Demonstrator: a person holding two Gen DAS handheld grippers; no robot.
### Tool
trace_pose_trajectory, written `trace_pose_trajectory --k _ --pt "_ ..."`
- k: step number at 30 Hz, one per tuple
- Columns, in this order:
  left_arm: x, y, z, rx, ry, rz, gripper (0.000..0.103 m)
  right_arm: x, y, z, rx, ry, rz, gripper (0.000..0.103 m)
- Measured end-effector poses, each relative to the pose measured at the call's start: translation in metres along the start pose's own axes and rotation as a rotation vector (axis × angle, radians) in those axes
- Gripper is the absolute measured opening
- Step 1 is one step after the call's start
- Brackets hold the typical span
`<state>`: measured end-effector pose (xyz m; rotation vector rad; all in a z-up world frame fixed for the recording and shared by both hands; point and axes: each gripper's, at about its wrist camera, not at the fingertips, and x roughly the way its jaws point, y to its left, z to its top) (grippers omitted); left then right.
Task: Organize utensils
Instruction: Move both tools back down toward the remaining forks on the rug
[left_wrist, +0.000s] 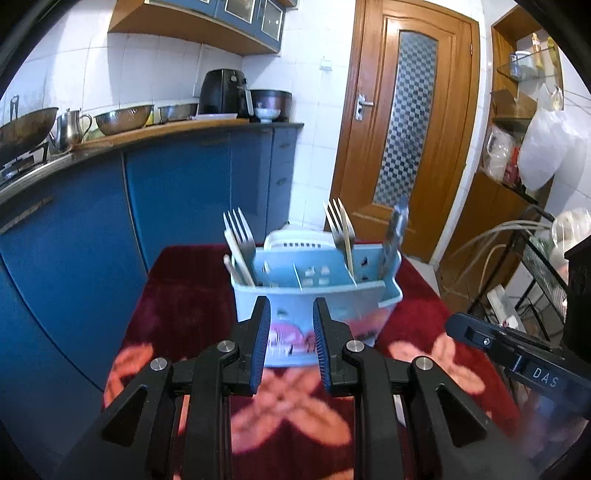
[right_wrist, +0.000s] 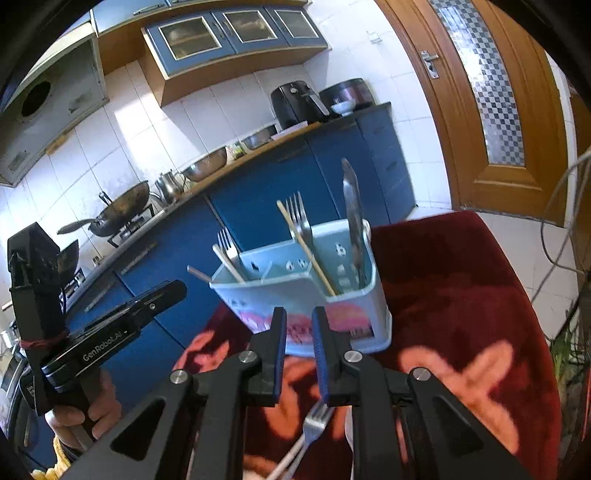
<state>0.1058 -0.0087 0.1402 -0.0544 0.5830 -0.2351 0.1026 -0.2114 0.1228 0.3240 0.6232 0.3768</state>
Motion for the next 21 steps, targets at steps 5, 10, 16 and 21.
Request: trace_pose_trajectory --k 5,10,16,21 --pt "0.001 -0.005 -0.018 0.012 0.072 -0.014 0.023 -0.01 -0.004 -0.02 0.012 0.033 -0.023 0.017" --pt "0.008 -0.012 -0.034 0.024 0.131 -0.032 0.023 -0.012 -0.008 -0.038 0.016 0.084 -0.05 0.017" --pt "0.021 -0.017 -0.053 0.023 0.204 -0.054 0.023 -0.01 -0.017 -0.055 0.024 0.133 -0.072 0.017" --pt "0.038 -0.019 -0.067 0.012 0.267 -0.075 0.023 -0.006 -0.027 -0.068 0.034 0.165 -0.094 0.017"
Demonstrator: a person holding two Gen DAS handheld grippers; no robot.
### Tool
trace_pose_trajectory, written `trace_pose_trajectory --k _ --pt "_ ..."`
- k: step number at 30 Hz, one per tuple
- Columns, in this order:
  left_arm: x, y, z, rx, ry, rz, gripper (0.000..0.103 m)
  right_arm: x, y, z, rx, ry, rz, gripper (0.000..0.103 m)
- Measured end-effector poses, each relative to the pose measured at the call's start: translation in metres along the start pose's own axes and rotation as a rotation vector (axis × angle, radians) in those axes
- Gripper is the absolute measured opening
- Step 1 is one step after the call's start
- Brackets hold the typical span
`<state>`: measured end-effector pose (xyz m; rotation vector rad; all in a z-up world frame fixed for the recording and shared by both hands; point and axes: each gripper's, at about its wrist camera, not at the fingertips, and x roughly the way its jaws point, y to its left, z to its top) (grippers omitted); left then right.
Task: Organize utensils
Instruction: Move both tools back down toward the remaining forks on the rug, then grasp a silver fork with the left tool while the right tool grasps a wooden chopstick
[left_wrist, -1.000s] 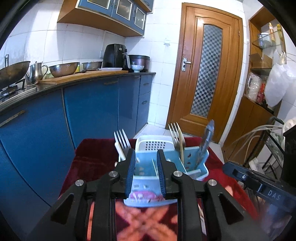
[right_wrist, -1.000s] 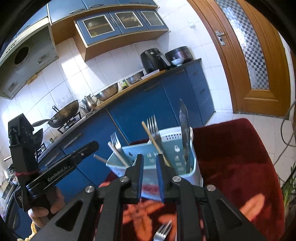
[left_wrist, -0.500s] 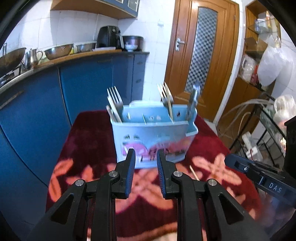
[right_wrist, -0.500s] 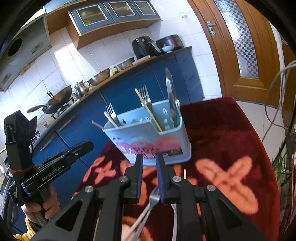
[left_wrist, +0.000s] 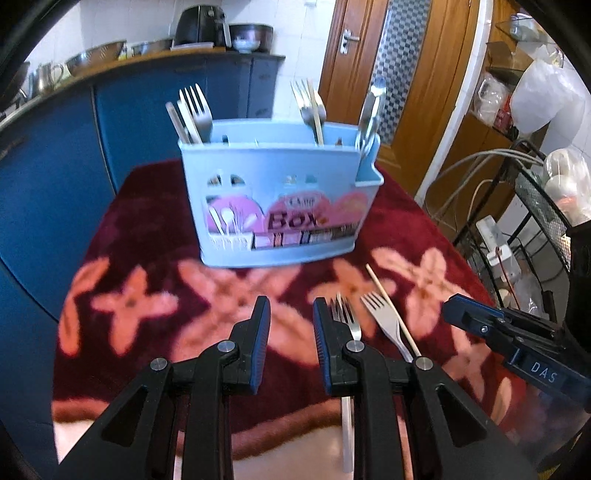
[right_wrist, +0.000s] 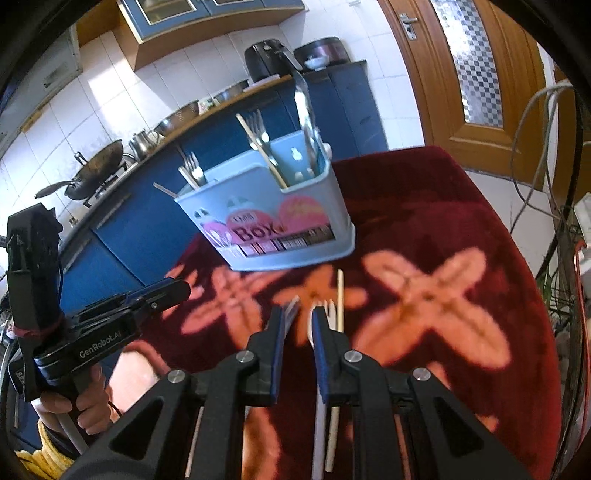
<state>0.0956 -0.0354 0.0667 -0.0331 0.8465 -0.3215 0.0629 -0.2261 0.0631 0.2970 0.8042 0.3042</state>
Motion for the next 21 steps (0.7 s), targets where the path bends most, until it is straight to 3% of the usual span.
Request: trace_pose_trajectory --k 9,21 --pt "0.029 -0.008 -0.009 -0.005 0.078 -0.049 0.023 0.011 -0.021 -0.014 0.021 0.052 -0.057 0.017" --pt "0.065 -0.029 -0.015 0.027 0.162 -0.091 0.023 0.018 -0.036 -0.024 0.039 0.086 -0.066 0.018"
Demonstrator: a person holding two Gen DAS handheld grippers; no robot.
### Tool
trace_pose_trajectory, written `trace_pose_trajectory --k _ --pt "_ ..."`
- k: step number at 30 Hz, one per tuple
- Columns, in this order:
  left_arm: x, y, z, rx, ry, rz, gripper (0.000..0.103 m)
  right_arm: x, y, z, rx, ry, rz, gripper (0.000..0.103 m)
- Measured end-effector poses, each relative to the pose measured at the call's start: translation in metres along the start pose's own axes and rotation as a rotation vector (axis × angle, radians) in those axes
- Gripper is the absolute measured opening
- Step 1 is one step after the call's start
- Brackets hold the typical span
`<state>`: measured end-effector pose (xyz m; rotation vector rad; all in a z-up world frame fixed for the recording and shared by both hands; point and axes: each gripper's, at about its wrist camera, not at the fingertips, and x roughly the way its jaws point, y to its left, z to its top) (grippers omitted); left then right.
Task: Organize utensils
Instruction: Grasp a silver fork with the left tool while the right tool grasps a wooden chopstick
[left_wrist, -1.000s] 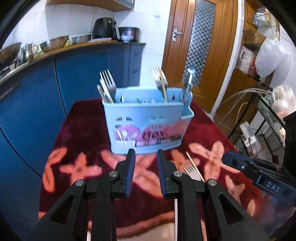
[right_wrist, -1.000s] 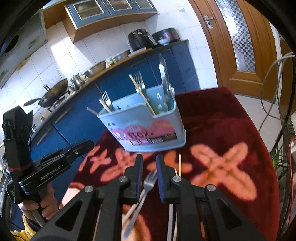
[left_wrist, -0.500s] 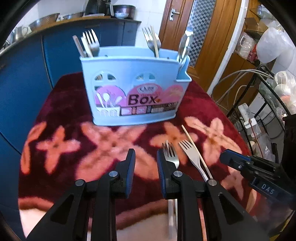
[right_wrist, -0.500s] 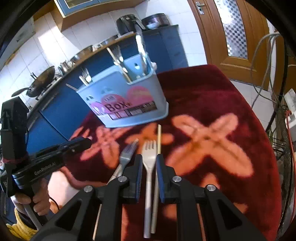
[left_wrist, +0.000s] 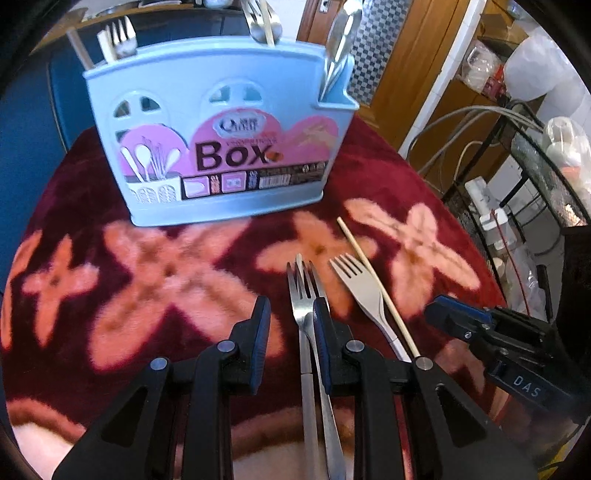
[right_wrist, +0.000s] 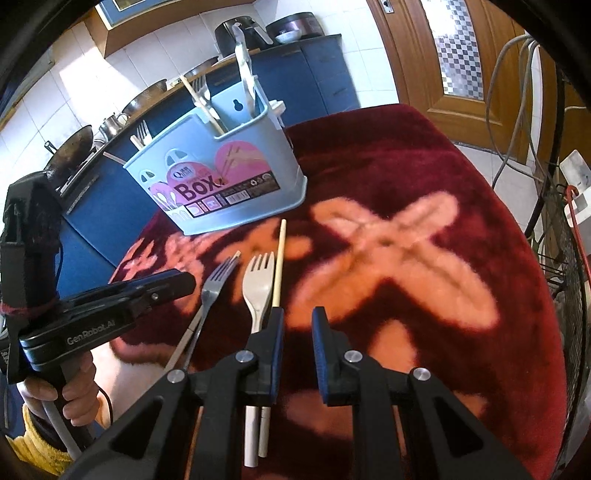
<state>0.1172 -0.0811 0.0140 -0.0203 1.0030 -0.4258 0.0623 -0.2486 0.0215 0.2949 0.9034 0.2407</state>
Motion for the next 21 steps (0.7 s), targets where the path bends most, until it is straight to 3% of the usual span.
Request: trace_pose_trajectory --k 7,21 --pt "0.014 -0.002 0.0 -0.002 0.04 -0.029 0.023 0.001 -0.003 0.001 0.0 0.001 -0.007 0.018" --pt "0.016 -0.024 -0.005 0.083 0.021 -0.011 0.023 0.001 -0.007 0.0 0.008 -0.001 0.001 0.018"
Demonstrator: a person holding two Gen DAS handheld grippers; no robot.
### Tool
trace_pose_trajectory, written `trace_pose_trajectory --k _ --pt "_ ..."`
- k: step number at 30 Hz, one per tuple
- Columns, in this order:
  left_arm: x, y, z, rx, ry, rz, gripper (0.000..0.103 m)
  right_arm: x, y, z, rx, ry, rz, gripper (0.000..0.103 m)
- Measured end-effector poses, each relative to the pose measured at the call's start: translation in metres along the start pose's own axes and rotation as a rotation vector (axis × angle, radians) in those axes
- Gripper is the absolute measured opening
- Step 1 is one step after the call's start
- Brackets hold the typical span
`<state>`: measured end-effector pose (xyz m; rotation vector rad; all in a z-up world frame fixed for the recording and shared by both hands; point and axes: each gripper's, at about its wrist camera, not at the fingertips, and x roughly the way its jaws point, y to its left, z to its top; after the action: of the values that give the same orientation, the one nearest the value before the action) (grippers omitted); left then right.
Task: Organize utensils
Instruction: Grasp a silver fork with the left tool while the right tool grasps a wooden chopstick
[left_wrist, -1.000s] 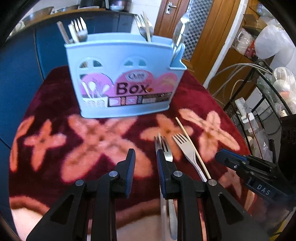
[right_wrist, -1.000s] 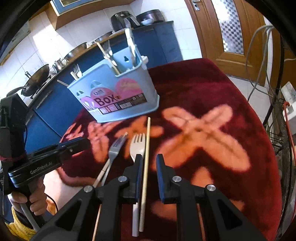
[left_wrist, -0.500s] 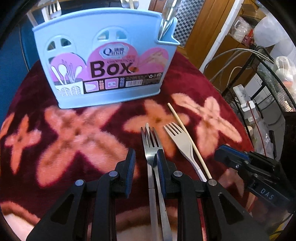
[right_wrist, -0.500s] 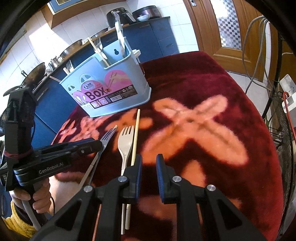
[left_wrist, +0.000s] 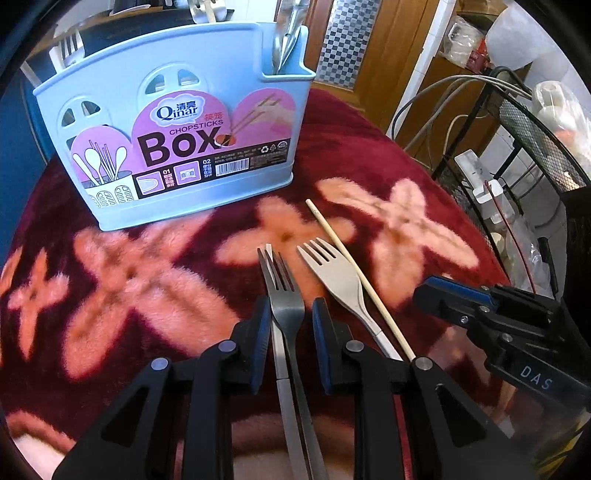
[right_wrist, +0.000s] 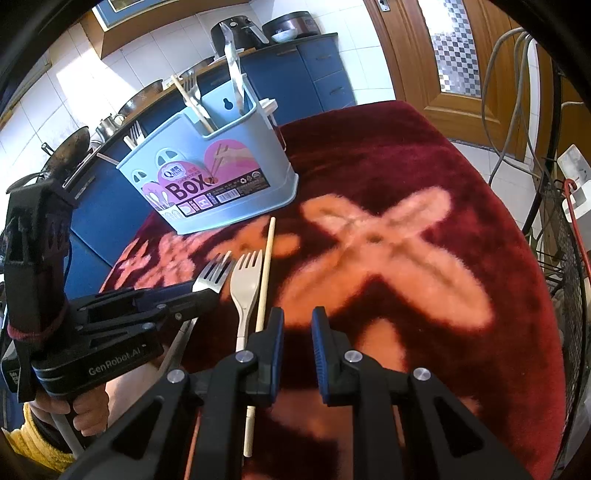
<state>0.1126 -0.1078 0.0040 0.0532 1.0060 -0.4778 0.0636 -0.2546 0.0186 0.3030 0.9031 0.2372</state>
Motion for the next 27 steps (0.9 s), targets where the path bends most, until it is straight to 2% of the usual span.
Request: trace_pose_trajectory --k 6,8,15,25,27 --pt "-0.006 0.001 -0.001 0.0 -0.04 0.032 0.022 0.0 0.0 0.0 -0.001 -0.001 0.0 0.018" --pt "-0.006 0.001 0.0 0.005 -0.04 0.018 0.022 0.0 0.0 0.0 0.001 -0.001 0.0 0.018" --pt "-0.008 -0.001 0.0 0.029 -0.053 -0.022 0.01 0.001 0.0 -0.002 0.012 -0.001 -0.001 0.018" --pt "0.01 -0.012 -0.005 0.067 -0.001 -0.053 0.01 0.003 0.003 -0.003 0.007 0.001 0.003 0.018" --pt "0.01 -0.014 -0.004 0.071 -0.012 -0.046 0.005 0.003 0.003 -0.003 0.01 0.002 0.001 0.018"
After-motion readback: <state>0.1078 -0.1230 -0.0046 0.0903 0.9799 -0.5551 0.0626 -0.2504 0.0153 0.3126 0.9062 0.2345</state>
